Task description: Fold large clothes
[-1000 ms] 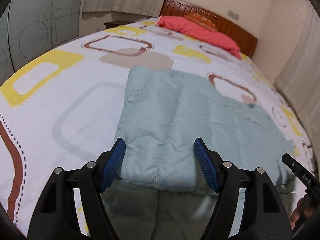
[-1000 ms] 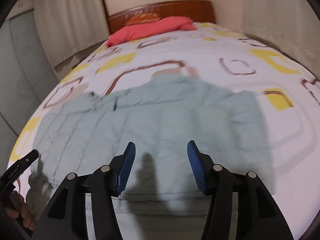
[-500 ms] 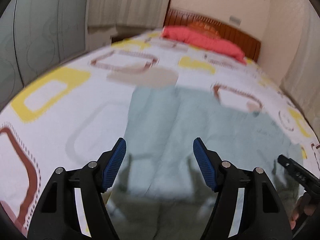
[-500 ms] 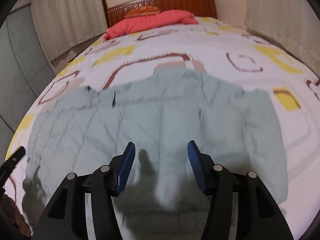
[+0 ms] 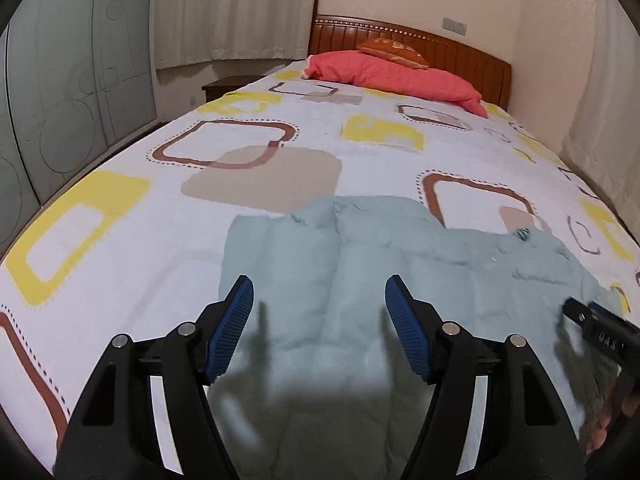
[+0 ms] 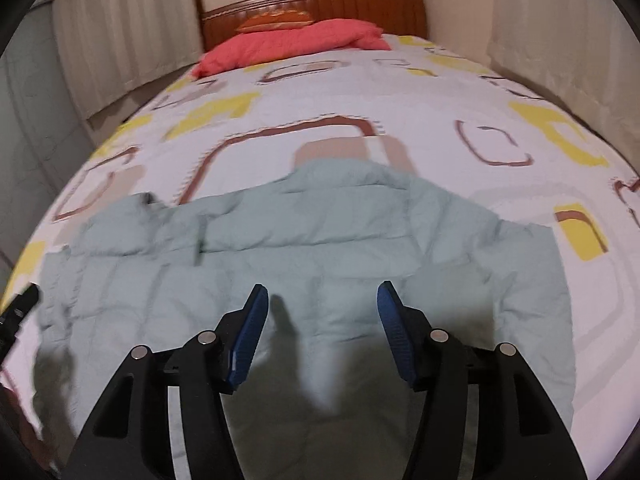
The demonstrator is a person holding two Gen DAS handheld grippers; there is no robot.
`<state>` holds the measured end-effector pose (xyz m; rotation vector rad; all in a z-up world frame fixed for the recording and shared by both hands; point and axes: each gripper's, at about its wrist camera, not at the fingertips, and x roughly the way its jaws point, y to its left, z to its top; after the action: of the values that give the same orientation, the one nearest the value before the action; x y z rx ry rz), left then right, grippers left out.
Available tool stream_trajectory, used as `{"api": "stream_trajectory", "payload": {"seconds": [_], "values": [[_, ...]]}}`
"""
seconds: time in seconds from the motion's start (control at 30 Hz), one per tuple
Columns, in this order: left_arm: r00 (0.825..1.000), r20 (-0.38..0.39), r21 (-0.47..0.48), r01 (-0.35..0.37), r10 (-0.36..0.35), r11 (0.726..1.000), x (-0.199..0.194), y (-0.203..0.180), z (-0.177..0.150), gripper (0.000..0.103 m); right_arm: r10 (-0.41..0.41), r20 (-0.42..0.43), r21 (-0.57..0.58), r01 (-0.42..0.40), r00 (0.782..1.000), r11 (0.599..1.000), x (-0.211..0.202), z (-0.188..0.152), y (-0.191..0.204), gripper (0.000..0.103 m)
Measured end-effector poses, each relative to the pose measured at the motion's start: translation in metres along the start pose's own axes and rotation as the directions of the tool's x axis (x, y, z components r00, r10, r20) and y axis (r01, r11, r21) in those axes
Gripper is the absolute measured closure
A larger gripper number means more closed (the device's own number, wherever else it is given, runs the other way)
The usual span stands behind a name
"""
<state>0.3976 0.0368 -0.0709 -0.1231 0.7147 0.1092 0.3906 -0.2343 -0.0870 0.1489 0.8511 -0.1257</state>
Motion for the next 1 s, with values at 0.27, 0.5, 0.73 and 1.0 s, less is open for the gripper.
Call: {"api": "stream_trajectory", "payload": {"seconds": [0.27,0.5,0.73,1.0], "values": [[0.992,-0.126,-0.074,-0.011,0.002,0.997,0.036,0.018,-0.013,0.035,0.009,-0.029,0.002,-0.009,1.0,1.0,0.009,-0.006,-0.009,0.045],[0.991,-0.132,-0.164,-0.017,-0.005,0.986,0.032,0.048,-0.035,0.032,-0.043,0.002,-0.045,0.044,0.999,0.998,0.003,-0.037,-0.021,0.044],[0.99,-0.139,-0.112,-0.039,0.024,0.993,0.039,0.037,-0.032,0.028,-0.05,-0.005,-0.043,0.05,0.999,0.998,0.01,-0.035,-0.02,0.043],[0.983,-0.164,-0.046,-0.094,0.085,0.995,0.041,0.026,-0.027,0.025,-0.071,-0.02,-0.052,0.069,0.997,0.996,0.008,-0.033,-0.017,0.042]]}}
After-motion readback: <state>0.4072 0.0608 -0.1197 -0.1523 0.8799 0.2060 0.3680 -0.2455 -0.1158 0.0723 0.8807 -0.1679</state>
